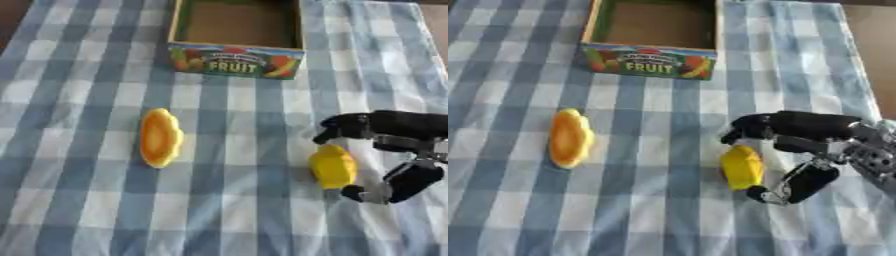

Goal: Pick up objects on the table and place them in the box.

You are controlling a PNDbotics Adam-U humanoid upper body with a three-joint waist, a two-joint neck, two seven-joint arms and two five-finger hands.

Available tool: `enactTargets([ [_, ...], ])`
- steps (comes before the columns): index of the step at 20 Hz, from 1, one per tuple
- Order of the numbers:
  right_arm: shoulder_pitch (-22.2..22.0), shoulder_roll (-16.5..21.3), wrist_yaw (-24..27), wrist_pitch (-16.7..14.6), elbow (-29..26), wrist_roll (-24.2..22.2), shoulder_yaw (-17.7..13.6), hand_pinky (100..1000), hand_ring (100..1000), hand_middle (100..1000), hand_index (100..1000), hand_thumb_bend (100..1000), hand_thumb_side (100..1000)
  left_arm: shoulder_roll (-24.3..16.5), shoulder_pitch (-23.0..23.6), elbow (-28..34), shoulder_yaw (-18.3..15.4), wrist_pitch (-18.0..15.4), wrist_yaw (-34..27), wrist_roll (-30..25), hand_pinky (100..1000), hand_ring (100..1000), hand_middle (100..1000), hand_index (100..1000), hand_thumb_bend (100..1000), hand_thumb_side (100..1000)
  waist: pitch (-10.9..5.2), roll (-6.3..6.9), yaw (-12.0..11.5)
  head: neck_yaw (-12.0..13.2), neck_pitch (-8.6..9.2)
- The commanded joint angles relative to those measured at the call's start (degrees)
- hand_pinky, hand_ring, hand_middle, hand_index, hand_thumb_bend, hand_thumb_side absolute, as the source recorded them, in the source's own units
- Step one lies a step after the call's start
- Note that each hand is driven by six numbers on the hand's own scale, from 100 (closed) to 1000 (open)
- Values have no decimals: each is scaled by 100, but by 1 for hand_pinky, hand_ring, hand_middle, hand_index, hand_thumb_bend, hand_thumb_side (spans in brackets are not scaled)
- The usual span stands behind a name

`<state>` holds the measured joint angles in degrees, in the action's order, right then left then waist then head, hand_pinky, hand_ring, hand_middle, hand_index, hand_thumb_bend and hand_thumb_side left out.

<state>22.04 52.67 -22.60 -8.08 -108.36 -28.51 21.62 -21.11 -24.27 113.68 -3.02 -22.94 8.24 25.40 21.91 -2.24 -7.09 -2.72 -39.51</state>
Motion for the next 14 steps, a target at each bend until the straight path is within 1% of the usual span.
enactTargets([
  [1,14,108,-166,-80,93,-10,-37,931,1000,843,934,389,309,-68,-74,92,2,-7,-38,-36,778,878,813,850,208,352,-91,9,-8,-18,63],
  [6,19,88,-348,-139,268,-8,-22,928,1000,844,931,414,306,-72,-84,92,28,-9,-60,-78,778,877,811,850,204,353,-92,4,-15,-11,81],
  [9,23,86,-395,-140,313,8,-13,923,1000,825,912,398,303,-76,-85,92,36,-10,-74,-101,778,876,810,850,203,354,-95,1,-14,-9,85],
  [10,27,77,-386,-127,320,23,-12,920,1000,805,895,352,299,-77,-85,92,39,-10,-80,-105,778,876,810,850,201,355,-95,1,-14,-9,87],
  [11,33,60,-344,-97,327,50,-10,913,1000,769,873,271,288,-76,-84,92,47,-8,-89,-112,778,876,809,850,198,358,-95,2,-14,-10,89],
  [12,42,42,-266,-47,334,92,-7,907,1000,744,849,221,279,-76,-83,92,58,-5,-98,-123,777,876,809,850,196,360,-95,3,-14,-12,89],
  [13,52,29,-178,11,331,152,-6,898,1000,703,814,161,289,-75,-82,92,68,-3,-105,-136,777,876,809,850,194,361,-94,4,-14,-12,89],
  [14,60,18,-85,74,319,234,-8,890,1000,656,772,100,330,-75,-81,92,73,-1,-110,-144,777,876,809,850,195,361,-94,4,-13,-11,87],
])
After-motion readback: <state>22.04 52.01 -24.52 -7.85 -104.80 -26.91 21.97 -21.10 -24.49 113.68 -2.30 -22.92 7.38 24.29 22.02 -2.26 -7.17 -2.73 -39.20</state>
